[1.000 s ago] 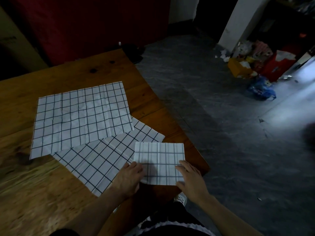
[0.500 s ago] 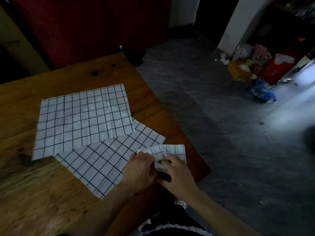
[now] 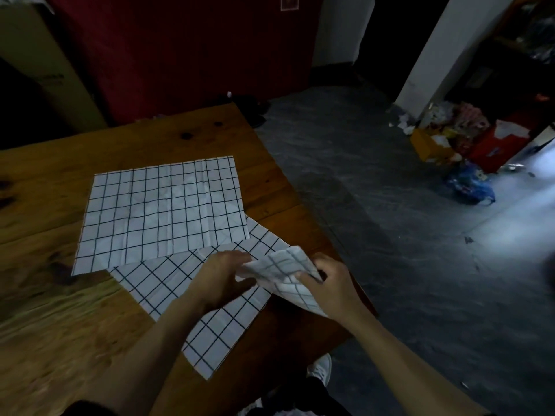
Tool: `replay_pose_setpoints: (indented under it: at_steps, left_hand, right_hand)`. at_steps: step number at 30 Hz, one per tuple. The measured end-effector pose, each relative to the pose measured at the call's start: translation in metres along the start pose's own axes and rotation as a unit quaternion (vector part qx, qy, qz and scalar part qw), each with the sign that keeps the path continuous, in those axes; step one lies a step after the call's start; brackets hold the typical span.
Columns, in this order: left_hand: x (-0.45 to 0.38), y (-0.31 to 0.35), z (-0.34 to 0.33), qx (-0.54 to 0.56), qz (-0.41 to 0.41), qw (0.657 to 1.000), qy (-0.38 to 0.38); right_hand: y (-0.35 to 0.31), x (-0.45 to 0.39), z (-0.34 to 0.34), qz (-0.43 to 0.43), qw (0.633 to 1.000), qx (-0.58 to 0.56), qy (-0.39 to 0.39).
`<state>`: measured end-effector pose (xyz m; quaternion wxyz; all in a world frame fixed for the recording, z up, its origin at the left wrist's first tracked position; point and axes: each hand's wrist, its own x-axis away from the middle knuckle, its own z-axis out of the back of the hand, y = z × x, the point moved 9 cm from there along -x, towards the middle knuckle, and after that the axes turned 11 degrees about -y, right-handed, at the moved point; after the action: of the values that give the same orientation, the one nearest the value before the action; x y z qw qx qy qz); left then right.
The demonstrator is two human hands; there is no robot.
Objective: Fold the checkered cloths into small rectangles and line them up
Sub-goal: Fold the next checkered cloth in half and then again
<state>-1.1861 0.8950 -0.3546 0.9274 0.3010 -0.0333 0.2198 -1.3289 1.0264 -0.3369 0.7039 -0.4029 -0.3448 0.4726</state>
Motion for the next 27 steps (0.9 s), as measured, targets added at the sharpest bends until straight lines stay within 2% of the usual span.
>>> replay_pose_setpoints:
  at_steps: [3, 7, 11, 13, 16, 20, 24, 27]
  left_hand:
    - [0.012, -0.015, 0.014, 0.094, 0.011, 0.995, 0.005]
    - [0.034, -0.025, 0.033, 0.220, 0.029, 0.975, -0.001]
    - [0.053, -0.025, 0.040, 0.375, 0.040, 0.925, -0.050]
    - [0.057, -0.030, 0.039, 0.405, 0.059, 0.911, -0.045]
    - [0.058, -0.051, 0.030, 0.364, 0.110, 0.925, 0.008]
    - [0.057, -0.069, 0.016, 0.218, 0.153, 0.959, 0.101]
    - [0.060, -0.060, 0.003, 0.078, 0.127, 0.979, 0.137]
    - [0.070, -0.057, -0.005, 0.055, 0.091, 0.980, 0.168]
  right_hand:
    - [0.001, -0.009, -0.008, -0.039, 0.995, -0.095, -0.017]
    - [0.003, -0.019, -0.020, -0.091, 0.981, -0.159, -0.059]
    - [0.011, -0.025, -0.039, -0.134, 0.956, -0.229, -0.127]
    - [0.009, -0.028, -0.043, -0.124, 0.959, -0.220, -0.132]
    - [0.005, -0.035, -0.045, -0.083, 0.977, -0.155, -0.117]
    - [0.017, -0.045, -0.046, -0.035, 0.996, -0.013, -0.086]
    - [0.021, -0.044, -0.052, 0.020, 0.993, 0.089, -0.076]
    - [0.028, -0.038, -0.063, 0.041, 0.975, 0.188, -0.115]
